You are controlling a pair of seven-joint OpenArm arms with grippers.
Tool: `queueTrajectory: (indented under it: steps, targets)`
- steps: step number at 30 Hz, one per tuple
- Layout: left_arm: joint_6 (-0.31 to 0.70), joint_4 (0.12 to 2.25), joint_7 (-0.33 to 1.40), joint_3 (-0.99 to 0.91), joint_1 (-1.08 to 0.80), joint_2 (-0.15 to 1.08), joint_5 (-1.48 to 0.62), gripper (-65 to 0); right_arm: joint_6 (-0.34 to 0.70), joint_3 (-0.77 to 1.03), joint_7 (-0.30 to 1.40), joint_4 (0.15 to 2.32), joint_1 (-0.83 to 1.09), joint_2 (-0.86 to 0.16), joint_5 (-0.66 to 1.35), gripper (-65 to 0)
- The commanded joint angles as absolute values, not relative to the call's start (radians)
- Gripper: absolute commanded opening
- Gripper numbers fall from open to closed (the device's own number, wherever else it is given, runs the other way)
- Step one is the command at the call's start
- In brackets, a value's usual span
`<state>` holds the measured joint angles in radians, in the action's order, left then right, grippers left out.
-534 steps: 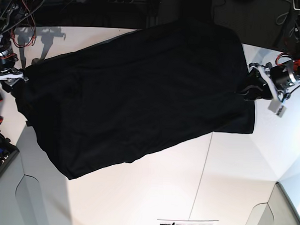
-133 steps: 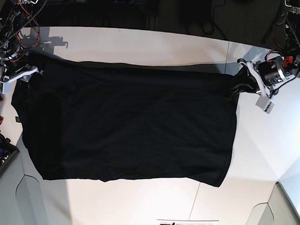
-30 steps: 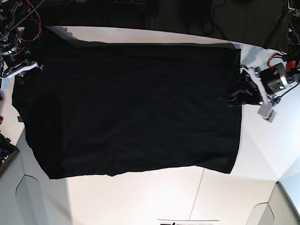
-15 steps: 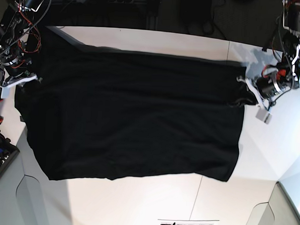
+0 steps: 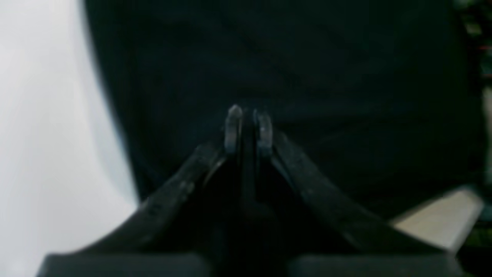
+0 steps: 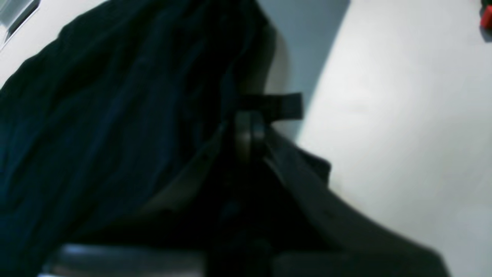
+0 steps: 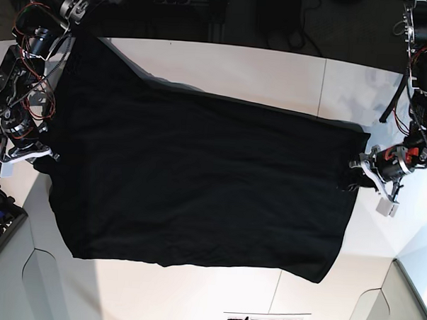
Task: Layout the t-shirt on the table in an organized manner, then fold the t-shirt properly
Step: 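Lower the shirt edge and shift both grippers along it, then release and regrasp the shirt corner with the left gripper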
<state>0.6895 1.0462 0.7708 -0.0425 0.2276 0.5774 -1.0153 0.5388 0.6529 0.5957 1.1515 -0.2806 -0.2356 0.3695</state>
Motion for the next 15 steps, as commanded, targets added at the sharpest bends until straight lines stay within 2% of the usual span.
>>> queueTrajectory:
  steps: [1,8,13,15]
  targets:
    - [0.698,1.095,0.763,-0.058,0.240,0.618,-1.076,-59.0,0.554,0.654,0.601,1.198,-0.298,-0.255,0.405,-65.0]
    - [0.698,1.329,0.833,-0.126,0.063,0.706,-1.093,-59.0,0.559,0.654,0.682,1.474,-0.115,-0.251,0.536,-65.0]
    - [0.698,1.335,0.660,-0.128,-0.002,0.694,-0.938,-59.3,0.562,0.653,0.665,1.478,-0.033,-0.252,0.527,-65.0]
    - [0.698,1.335,0.609,-0.128,-0.009,0.674,-0.878,-63.9,0.562,0.652,0.649,1.448,-0.010,-0.252,0.516,-65.0]
